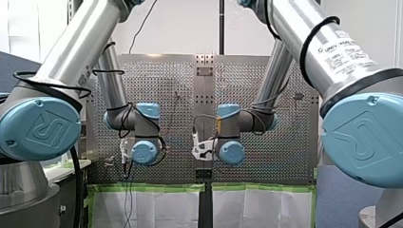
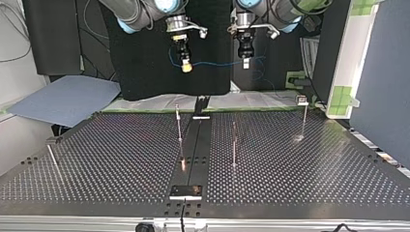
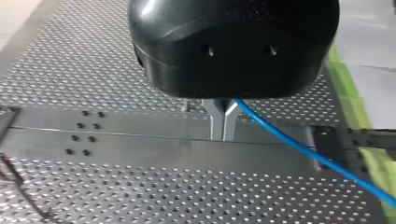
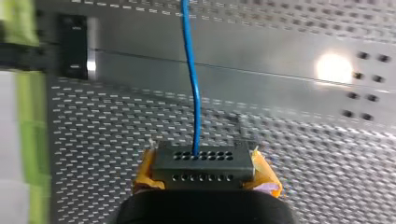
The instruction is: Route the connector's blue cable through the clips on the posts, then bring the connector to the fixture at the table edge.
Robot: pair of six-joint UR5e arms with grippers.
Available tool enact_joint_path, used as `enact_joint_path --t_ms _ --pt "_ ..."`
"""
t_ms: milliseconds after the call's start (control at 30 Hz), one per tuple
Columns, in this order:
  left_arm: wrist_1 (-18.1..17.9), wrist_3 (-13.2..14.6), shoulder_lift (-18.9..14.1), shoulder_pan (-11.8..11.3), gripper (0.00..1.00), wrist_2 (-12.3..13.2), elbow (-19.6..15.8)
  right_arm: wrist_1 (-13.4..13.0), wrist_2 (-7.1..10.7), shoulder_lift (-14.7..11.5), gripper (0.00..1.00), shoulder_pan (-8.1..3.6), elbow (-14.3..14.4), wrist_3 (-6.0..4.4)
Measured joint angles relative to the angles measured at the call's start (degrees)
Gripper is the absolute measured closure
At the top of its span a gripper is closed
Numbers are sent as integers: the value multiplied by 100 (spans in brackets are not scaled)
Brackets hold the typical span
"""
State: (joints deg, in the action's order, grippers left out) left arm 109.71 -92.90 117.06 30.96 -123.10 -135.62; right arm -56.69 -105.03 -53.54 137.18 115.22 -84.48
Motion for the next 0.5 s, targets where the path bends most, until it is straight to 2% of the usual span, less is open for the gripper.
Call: enact_joint_path --t_ms 167,500 --pt "7 0 83 0 100 1 1 23 0 191 100 5 -2 0" --pt "8 0 91 0 100 1 2 26 0 223 100 6 -2 0"
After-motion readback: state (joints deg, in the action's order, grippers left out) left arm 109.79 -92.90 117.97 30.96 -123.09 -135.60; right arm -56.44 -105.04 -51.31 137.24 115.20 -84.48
